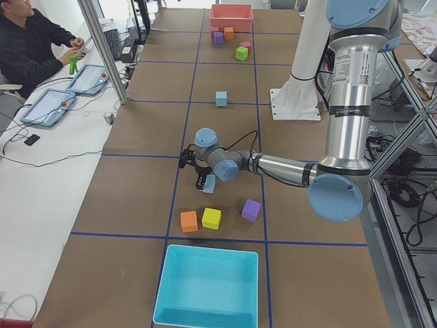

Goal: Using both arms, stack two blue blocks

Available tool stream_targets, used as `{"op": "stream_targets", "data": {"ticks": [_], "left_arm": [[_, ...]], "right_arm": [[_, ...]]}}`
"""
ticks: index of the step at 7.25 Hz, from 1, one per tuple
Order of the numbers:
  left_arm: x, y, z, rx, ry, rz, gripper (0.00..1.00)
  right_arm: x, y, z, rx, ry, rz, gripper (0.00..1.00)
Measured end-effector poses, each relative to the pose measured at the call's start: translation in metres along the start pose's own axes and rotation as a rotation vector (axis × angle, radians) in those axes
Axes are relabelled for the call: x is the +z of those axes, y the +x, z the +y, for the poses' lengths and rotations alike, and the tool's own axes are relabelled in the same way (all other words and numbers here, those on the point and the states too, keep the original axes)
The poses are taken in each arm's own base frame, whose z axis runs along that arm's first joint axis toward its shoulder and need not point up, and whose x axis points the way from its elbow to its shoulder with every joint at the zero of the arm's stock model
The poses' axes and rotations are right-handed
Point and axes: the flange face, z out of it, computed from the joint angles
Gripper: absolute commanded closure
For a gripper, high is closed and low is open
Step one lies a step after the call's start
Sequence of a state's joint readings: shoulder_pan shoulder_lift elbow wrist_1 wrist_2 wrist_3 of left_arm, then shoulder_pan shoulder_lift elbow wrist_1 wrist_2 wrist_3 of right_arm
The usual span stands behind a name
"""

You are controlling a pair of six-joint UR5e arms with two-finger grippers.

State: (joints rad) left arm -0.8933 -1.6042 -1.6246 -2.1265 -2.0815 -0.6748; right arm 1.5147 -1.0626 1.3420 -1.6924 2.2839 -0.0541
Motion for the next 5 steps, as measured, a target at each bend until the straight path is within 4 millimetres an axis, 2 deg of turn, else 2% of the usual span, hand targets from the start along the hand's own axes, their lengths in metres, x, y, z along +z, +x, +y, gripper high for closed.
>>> {"op": "stream_targets", "data": {"ticks": [1,2,4,5], "left_arm": [[-0.007,0.011,-0.01,-0.005,-0.018,0.012,0.41],[-0.022,0.031,-0.027,-0.017,-0.037,0.024,0.41],[-0.077,0.108,-0.086,-0.048,-0.073,0.024,0.41],[-0.104,0.137,-0.101,-0.055,-0.083,0.017,0.41]], "right_arm": [[0.005,0.022,0.01,0.005,0.004,0.004,0.0],[0.008,0.041,0.02,0.008,0.006,0.009,0.0],[0.009,0.068,0.037,0.005,0.006,0.017,0.0],[0.009,0.073,0.04,0.003,0.005,0.019,0.0]]}}
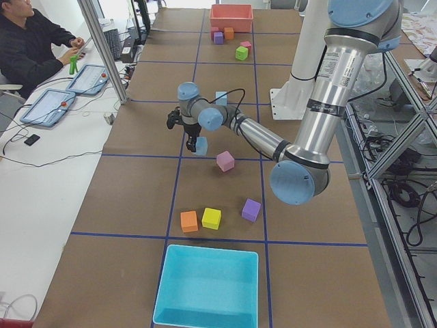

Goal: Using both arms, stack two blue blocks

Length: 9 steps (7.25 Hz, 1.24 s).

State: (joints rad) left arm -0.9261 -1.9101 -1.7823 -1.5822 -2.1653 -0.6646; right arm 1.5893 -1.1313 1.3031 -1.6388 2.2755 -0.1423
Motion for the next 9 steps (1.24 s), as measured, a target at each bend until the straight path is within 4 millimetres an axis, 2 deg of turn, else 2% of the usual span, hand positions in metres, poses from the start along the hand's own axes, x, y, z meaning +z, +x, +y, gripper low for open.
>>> {"op": "stream_targets", "data": {"ticks": [2,3,4,6,8,9], "left_arm": [[-0.041,0.051,-0.016,-0.026,0.0,0.003,0.41],[-0.059,0.09,-0.025,-0.063,-0.004,0.01,0.41],[-0.065,0.134,-0.027,-0.096,-0.015,0.026,0.41],[-0.058,0.224,-0.029,-0.156,-0.033,0.047,0.41],[-0.034,0.294,-0.015,-0.192,-0.015,0.058,0.41],[-0.02,0.323,-0.01,-0.204,-0.007,0.061,0.41]], "right_arm": [[0.001,0.006,0.005,0.001,-0.002,0.001,0.0],[0.0,0.01,0.007,0.001,0.0,0.002,0.0],[-0.002,0.013,0.008,0.002,0.002,0.003,0.0],[-0.004,0.014,0.009,0.003,0.004,0.003,0.0],[-0.003,0.016,0.01,0.007,0.004,0.003,0.0],[-0.002,0.017,0.012,0.009,0.002,0.003,0.0]]}}
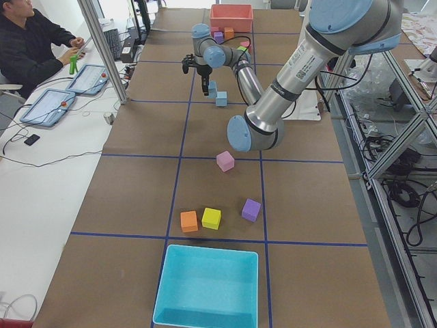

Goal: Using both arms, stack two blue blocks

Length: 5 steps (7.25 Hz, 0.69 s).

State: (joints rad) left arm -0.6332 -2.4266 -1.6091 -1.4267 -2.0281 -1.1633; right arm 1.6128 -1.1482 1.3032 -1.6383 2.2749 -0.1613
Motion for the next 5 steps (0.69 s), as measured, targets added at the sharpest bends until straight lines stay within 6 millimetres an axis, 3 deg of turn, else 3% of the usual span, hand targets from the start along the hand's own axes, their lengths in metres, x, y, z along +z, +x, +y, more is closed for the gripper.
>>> {"op": "stream_targets", "data": {"ticks": [3,5], "left_arm": [[0.028,0.048,0.014,-0.015,0.006,-0.004,0.41],[0.041,0.06,0.027,-0.012,0.011,-0.018,0.41]], "right_arm": [[0.001,0.001,0.002,0.005,-0.002,0.0,0.0],[0.001,0.001,0.002,0.008,-0.002,0.0,0.0]]}}
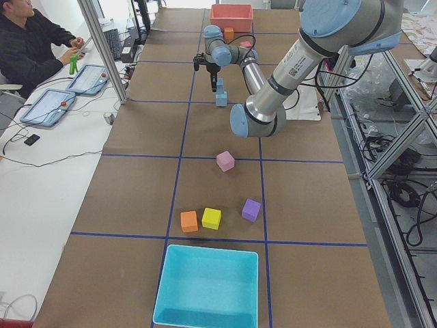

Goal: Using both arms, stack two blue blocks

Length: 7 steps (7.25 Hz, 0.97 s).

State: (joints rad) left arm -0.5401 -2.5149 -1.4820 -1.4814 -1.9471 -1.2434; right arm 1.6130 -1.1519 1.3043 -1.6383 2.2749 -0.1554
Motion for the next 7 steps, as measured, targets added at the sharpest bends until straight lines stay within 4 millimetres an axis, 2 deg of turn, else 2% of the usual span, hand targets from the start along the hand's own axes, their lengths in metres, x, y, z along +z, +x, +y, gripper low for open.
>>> {"op": "stream_targets", "data": {"ticks": [7], "left_arm": [[0.02,0.002,0.004,0.011,0.007,-0.003,0.39]], "right_arm": [[-0.001,-0.001,-0.001,0.004,0.001,0.0,0.0]]}}
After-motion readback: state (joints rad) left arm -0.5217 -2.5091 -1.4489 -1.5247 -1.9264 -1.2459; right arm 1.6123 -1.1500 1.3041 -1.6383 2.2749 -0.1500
